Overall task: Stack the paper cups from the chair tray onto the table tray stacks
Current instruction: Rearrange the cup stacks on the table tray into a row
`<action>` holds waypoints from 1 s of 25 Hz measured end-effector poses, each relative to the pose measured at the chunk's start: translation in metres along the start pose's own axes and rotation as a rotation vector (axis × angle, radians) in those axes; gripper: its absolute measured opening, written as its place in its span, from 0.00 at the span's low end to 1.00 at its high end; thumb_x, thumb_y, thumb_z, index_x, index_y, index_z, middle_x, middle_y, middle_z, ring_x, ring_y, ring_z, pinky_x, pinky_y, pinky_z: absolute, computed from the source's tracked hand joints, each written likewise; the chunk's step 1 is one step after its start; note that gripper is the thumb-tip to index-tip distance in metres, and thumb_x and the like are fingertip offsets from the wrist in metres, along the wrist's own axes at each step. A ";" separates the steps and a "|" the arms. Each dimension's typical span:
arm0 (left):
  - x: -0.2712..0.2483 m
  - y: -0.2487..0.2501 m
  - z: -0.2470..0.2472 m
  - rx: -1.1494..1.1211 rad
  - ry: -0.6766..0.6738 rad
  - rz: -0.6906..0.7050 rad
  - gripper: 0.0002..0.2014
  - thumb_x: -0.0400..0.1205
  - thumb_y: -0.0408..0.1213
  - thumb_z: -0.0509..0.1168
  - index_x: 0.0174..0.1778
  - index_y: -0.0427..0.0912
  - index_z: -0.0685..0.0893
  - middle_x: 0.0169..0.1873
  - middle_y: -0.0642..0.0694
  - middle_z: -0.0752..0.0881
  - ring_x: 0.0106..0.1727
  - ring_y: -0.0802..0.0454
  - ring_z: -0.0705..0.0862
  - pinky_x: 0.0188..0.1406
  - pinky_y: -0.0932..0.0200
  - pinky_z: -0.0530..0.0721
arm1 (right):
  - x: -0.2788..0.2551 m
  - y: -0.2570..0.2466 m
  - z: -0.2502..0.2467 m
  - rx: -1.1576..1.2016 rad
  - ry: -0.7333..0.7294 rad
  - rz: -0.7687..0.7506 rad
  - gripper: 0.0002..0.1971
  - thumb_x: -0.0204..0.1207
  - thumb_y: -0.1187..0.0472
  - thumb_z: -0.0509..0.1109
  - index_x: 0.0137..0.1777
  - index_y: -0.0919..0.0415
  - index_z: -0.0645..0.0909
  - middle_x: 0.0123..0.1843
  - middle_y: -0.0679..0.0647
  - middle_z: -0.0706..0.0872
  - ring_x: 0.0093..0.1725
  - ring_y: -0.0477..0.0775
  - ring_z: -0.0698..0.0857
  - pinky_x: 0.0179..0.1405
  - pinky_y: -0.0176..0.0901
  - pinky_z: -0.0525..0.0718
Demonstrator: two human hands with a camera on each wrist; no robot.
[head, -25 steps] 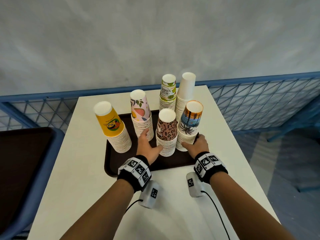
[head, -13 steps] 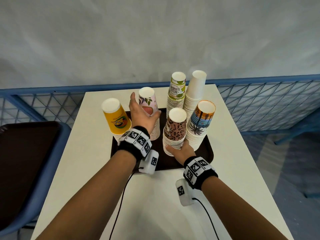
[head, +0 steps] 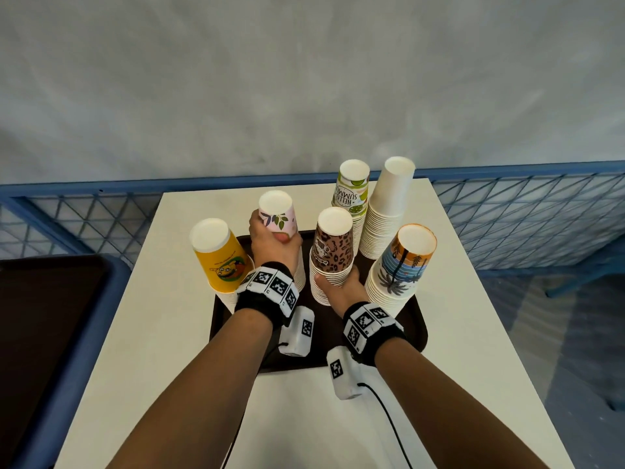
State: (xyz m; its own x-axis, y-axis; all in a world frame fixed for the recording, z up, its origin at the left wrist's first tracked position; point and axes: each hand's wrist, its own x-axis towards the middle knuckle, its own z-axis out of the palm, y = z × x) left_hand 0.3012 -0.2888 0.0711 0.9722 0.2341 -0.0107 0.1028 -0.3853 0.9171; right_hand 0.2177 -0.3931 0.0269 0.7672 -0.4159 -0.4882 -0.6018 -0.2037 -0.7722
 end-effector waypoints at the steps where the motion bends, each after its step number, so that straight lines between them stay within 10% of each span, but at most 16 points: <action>1: 0.000 0.000 0.001 -0.006 0.001 0.001 0.40 0.67 0.31 0.75 0.74 0.41 0.63 0.67 0.39 0.76 0.69 0.42 0.76 0.68 0.54 0.73 | 0.003 -0.004 -0.001 0.002 -0.011 -0.014 0.47 0.72 0.45 0.70 0.81 0.59 0.45 0.78 0.63 0.67 0.76 0.66 0.69 0.75 0.55 0.68; 11: -0.001 0.004 -0.002 0.022 -0.082 -0.058 0.40 0.69 0.32 0.73 0.75 0.39 0.61 0.69 0.37 0.74 0.69 0.41 0.75 0.71 0.52 0.74 | 0.002 0.013 -0.009 -0.073 -0.074 -0.052 0.34 0.77 0.47 0.65 0.78 0.60 0.59 0.71 0.60 0.77 0.70 0.60 0.76 0.71 0.50 0.73; 16: -0.032 0.001 -0.013 0.189 -0.131 -0.101 0.34 0.72 0.34 0.68 0.72 0.31 0.64 0.69 0.32 0.72 0.71 0.35 0.72 0.72 0.47 0.73 | -0.021 0.059 -0.035 -0.153 -0.070 -0.014 0.14 0.77 0.50 0.66 0.54 0.60 0.80 0.44 0.54 0.84 0.50 0.56 0.81 0.52 0.42 0.75; 20: -0.079 0.006 -0.020 0.107 -0.146 -0.123 0.38 0.72 0.33 0.70 0.77 0.34 0.61 0.75 0.34 0.67 0.77 0.40 0.66 0.77 0.53 0.65 | -0.029 0.080 -0.063 -0.309 0.025 0.072 0.17 0.74 0.47 0.68 0.33 0.59 0.73 0.40 0.56 0.80 0.46 0.58 0.79 0.51 0.47 0.77; 25: -0.099 0.041 -0.016 0.095 -0.177 0.344 0.34 0.73 0.33 0.71 0.74 0.36 0.64 0.73 0.39 0.67 0.75 0.47 0.67 0.64 0.77 0.57 | -0.031 0.074 -0.083 -0.030 0.193 -0.022 0.42 0.63 0.55 0.80 0.73 0.64 0.61 0.69 0.64 0.77 0.69 0.64 0.76 0.66 0.51 0.74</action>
State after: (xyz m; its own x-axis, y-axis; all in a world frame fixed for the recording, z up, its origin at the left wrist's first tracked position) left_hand 0.2062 -0.3134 0.1165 0.9737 -0.0770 0.2144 -0.2239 -0.4975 0.8380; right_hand 0.1306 -0.4687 0.0187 0.7252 -0.5726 -0.3825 -0.5942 -0.2397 -0.7678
